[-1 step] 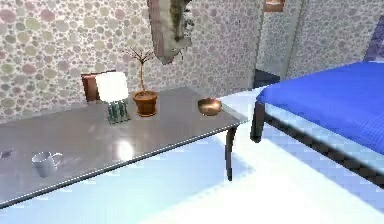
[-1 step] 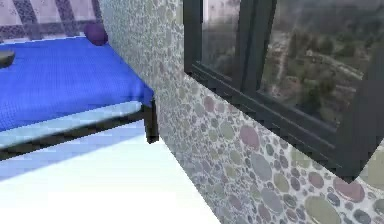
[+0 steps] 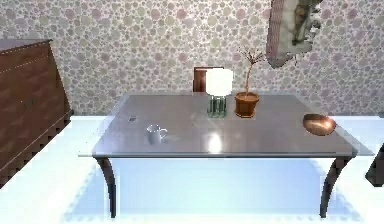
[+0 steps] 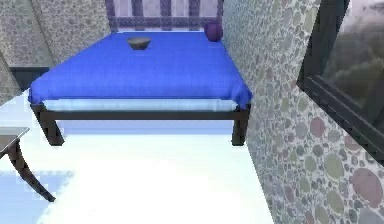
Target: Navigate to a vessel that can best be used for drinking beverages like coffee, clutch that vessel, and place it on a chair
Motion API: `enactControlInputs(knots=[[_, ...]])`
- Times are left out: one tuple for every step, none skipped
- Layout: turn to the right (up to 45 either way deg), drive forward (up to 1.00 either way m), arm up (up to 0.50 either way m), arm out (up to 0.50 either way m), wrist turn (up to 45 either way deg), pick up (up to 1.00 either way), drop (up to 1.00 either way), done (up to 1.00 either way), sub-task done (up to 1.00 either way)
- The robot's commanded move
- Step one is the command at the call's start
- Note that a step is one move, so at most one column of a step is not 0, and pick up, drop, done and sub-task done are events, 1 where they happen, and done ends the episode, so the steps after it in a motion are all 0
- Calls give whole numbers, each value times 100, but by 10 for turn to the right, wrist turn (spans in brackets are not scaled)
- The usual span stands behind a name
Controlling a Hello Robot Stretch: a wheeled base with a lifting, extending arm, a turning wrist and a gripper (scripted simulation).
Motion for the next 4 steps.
enactControlInputs(knots=[[0,30,0,0,0,0,0,0,0],[-450,0,0,0,0,0,0,0,0],[-450,0,0,0,0,0,0,0,0],[-150,0,0,0,0,0,0,0,0]])
